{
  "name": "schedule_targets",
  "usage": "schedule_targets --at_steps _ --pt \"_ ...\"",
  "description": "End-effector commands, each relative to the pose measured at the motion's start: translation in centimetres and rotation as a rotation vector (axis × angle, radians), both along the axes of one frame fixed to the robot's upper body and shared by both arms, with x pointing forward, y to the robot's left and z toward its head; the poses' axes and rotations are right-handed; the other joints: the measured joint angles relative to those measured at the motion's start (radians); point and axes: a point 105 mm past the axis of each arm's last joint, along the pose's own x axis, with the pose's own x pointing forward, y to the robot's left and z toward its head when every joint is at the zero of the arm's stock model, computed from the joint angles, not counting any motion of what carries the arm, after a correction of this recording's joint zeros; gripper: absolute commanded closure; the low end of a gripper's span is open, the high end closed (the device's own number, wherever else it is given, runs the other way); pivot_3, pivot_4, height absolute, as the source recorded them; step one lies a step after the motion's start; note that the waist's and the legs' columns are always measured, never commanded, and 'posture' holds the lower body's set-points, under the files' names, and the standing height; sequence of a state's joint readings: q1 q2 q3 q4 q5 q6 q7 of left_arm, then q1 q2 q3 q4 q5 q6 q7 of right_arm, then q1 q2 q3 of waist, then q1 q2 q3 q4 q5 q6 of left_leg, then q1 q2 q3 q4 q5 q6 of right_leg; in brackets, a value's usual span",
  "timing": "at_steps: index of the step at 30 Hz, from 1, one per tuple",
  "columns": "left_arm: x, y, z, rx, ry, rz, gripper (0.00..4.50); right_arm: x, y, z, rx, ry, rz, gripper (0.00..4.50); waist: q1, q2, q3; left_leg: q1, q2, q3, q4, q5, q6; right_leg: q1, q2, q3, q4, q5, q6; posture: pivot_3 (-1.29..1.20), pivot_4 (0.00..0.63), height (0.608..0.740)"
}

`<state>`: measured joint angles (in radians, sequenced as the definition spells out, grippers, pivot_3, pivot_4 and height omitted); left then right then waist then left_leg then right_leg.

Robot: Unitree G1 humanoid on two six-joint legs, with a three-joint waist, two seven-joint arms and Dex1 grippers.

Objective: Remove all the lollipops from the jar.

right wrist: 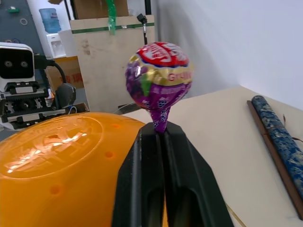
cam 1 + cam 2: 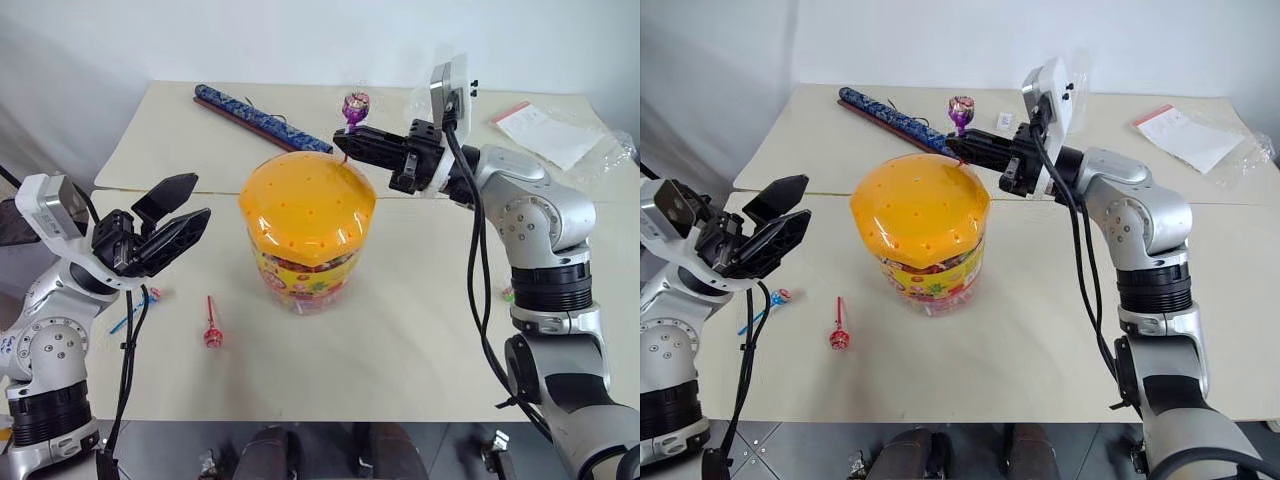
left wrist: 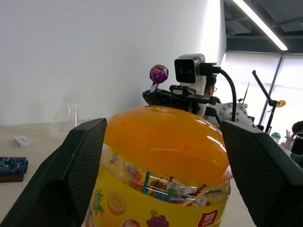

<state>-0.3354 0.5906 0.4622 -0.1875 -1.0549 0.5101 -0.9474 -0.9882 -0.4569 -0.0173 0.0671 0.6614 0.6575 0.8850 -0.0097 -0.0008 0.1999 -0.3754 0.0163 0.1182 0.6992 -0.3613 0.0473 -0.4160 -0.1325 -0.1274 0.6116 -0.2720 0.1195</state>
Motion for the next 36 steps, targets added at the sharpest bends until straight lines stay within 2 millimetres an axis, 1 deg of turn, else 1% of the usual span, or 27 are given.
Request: schedule_targets --at_steps 1,3,5,7,9,11,13,16,17,18,19,20,21,23,24,25,26,29,30,31,32,33,34,35,36 --pt "-1.1 -0.7 1.6 0.015 -0.093 -0.054 0.45 -0.8 -2.7 3.8 0.13 -0.104 -0.008 4.47 0.002 0.0 0.0 0.0 0.0 0.0 0.0 0.0 0.0 0.0 0.0 0.0 0.0 0.0 0.0 0.0 0.15 0.74" --pt "-1.5 -1.2 1.5 0.048 -0.101 -0.095 0.45 -1.1 -4.6 4.7 0.16 -0.11 -0.02 4.47 0.008 0.0 0.0 0.0 -0.001 0.0 0.0 0.0 0.0 0.0 0.0 0.0 0.0 0.0 0.0 0.0 0.15 0.74" --pt "-1.8 -1.6 1.5 0.076 -0.108 -0.129 0.45 -1.2 -6.0 5.1 0.17 -0.104 -0.046 4.47 0.009 0.0 0.0 0.0 -0.001 -0.001 0.0 0.0 0.0 0.0 -0.001 0.0 0.0 0.0 0.0 0.0 0.15 0.74" --pt "-2.6 -2.7 1.3 0.178 -0.123 -0.195 0.45 -0.7 -10.0 3.5 0.022 -0.069 -0.207 4.47 0.01 0.0 0.0 0.0 -0.001 0.0 0.0 0.0 0.0 0.0 -0.001 0.0 -0.001 0.0 0.0 0.0 0.15 0.74" --pt "-3.2 -3.4 1.0 0.262 -0.13 -0.25 0.45 -0.8 -14.5 1.0 -0.158 0.021 -0.374 4.47 0.019 0.0 0.0 -0.002 -0.001 -0.001 0.0 0.0 0.0 0.0 -0.001 -0.002 -0.002 0.0 0.0 0.0 0.15 0.74" --pt "-3.6 -3.7 0.8 0.298 -0.131 -0.282 0.45 -1.5 -18.1 -1.6 -0.316 0.104 -0.49 4.47 0.025 0.0 0.0 -0.002 -0.002 -0.001 -0.002 -0.001 0.0 0.0 -0.001 -0.002 -0.003 0.0 0.0 0.0 0.15 0.74" --pt "-3.8 -3.9 0.5 0.327 -0.13 -0.307 0.45 -2.4 -20.8 -3.8 -0.421 0.185 -0.577 4.47 0.024 0.0 0.0 -0.002 -0.001 0.0 -0.004 -0.001 0.0 0.0 -0.001 -0.002 -0.007 0.0 0.001 0.0 0.15 0.74" --pt "-3.9 -4.1 0.1 0.357 -0.132 -0.327 0.45 -3.3 -22.6 -5.6 -0.518 0.229 -0.629 4.47 0.002 0.001 0.0 0.0 0.0 0.004 -0.002 -0.001 0.0 0.001 0.001 -0.001 -0.006 0.0 0.001 0.0 0.15 0.74" --pt "-4.0 -4.2 -0.2 0.371 -0.127 -0.343 0.45 -3.8 -24.4 -7.7 -0.619 0.247 -0.673 4.47 -0.002 0.001 0.0 0.001 0.001 0.007 -0.002 0.0 0.0 0.001 0.001 0.001 -0.005 0.0 0.0 0.0 0.15 0.74" --pt "-4.1 -4.3 -0.7 0.388 -0.119 -0.355 0.45 -4.4 -26.7 -10.5 -0.68 0.304 -0.733 4.47 0.001 0.001 0.0 0.003 0.001 0.008 -0.002 0.0 0.0 0.001 0.001 0.004 -0.005 0.0 0.0 0.0 0.15 0.74" --pt "-4.1 -4.3 -1.1 0.399 -0.113 -0.364 0.45 -5.1 -28.2 -12.5 -0.723 0.344 -0.77 4.47 0.005 -0.001 -0.001 0.005 0.001 0.007 -0.003 0.001 0.0 0.003 0.001 0.004 -0.005 0.0 0.0 0.0 0.15 0.74" --pt "-4.2 -4.4 -1.4 0.405 -0.11 -0.368 0.45 -5.6 -29.1 -13.6 -0.741 0.364 -0.792 4.47 0.007 -0.001 -0.001 0.007 0.001 0.006 -0.002 0.001 -0.001 0.005 0.002 0.003 -0.005 0.0 0.0 0.0 0.15 0.74" --pt "-4.0 -4.3 -1.5 0.406 -0.119 -0.352 0.45 -5.7 -29.7 -14.4 -0.75 0.364 -0.809 4.47 0.009 -0.001 -0.001 0.007 0.001 0.006 -0.002 0.001 -0.001 0.006 0.001 0.004 -0.005 0.0 0.0 0.0 0.15 0.74" --pt "-3.9 -4.1 -1.4 0.41 -0.117 -0.346 0.45 -6.1 -30.3 -15.9 -0.772 0.376 -0.807 4.47 0.007 0.001 0.0 0.005 0.0 0.007 -0.001 0.001 -0.001 0.005 0.0 0.005 -0.006 0.0 0.0 0.0 0.15 0.74" --pt "-3.9 -4.0 -1.1 0.403 -0.12 -0.345 0.45 -6.4 -30.4 -16.8 -0.761 0.412 -0.792 4.47 0.007 0.002 0.0 0.005 0.0 0.009 0.0 0.001 0.0 0.004 0.0 0.007 -0.006 0.0 0.0 0.0 0.15 0.74" --pt "-3.9 -3.9 -0.9 0.398 -0.121 -0.346 0.45 -6.6 -30.4 -17.3 -0.75 0.436 -0.78 4.47 0.006 0.002 0.0 0.006 -0.001 0.009 0.0 0.001 0.0 0.004 0.0 0.009 -0.006 0.0 0.0 0.0 0.15 0.74" --pt "-3.9 -4.0 -0.7 0.391 -0.124 -0.346 0.45 -6.4 -30.4 -17.3 -0.725 0.426 -0.793 4.47 0.004 0.002 0.0 0.006 0.0 0.009 0.0 0.001 0.0 0.004 0.0 0.009 -0.005 0.0 0.0 0.0 0.15 0.74" --pt "-4.1 -4.1 -0.7 0.396 -0.123 -0.354 0.45 -6.4 -30.4 -17.6 -0.717 0.429 -0.785 3.77 0.003 0.002 0.0 0.007 0.001 0.008 -0.001 0.001 0.0 0.004 0.001 0.009 -0.004 0.0 0.0 0.0 0.15 0.74" --pt "-4.2 -4.1 -0.8 0.399 -0.122 -0.356 0.45 -6.5 -30.3 -17.7 -0.725 0.435 -0.772 3.49 0.005 0.002 0.0 0.007 0.001 0.008 -0.001 0.001 0.0 0.004 0.001 0.008 -0.003 0.0 0.0 0.0 0.15 0.74" --pt "-4.2 -4.0 -0.8 0.401 -0.114 -0.35 0.45 -6.4 -30.4 -17.3 -0.711 0.422 -0.777 3.12 0.006 0.002 0.0 0.007 0.001 0.008 -0.001 0.001 0.0 0.003 0.001 0.008 -0.003 0.0 0.0 0.0 0.15 0.74" --pt "-4.0 -3.7 -1.0 0.413 -0.098 -0.324 0.45 -6.4 -30.2 -16.7 -0.7 0.387 -0.764 2.84 0.006 0.002 0.0 0.007 0.001 0.008 -0.001 0.001 0.0 0.003 0.001 0.008 -0.003 0.0 0.0 0.0 0.15 0.74" --pt "-3.8 -3.5 -1.1 0.421 -0.086 -0.305 0.45 -6.4 -30.1 -16.2 -0.692 0.36 -0.756 2.41 0.006 0.002 0.0 0.006 0.001 0.008 -0.001 0.001 0.0 0.003 0.001 0.008 -0.003 0.0 0.0 0.0 0.15 0.74" --pt "-3.7 -3.2 -1.2 0.42 -0.083 -0.289 0.45 -6.3 -29.9 -15.5 -0.683 0.32 -0.743 2.1 0.007 0.002 0.0 0.006 0.001 0.008 -0.001 0.001 0.0 0.003 0.001 0.008 -0.003 0.0 0.0 0.0 0.15 0.74" --pt "-3.1 -2.8 -1.4 0.438 -0.065 -0.235 0.45 -6.1 -28.8 -14.1 -0.627 0.241 -0.696 1.82 0.009 0.002 0.0 0.006 0.001 0.007 -0.001 0.001 0.0 0.003 0.001 0.008 -0.004 0.0 0.0 0.0 0.15 0.74" --pt "-2.6 -2.3 -1.6 0.446 -0.06 -0.184 0.45 -6.0 -27.4 -12.4 -0.563 0.148 -0.637 1.44 0.009 0.002 0.0 0.006 0.001 0.007 -0.001 0.001 0.0 0.004 0.0 0.008 -0.004 0.0 0.0 0.0 0.15 0.74"
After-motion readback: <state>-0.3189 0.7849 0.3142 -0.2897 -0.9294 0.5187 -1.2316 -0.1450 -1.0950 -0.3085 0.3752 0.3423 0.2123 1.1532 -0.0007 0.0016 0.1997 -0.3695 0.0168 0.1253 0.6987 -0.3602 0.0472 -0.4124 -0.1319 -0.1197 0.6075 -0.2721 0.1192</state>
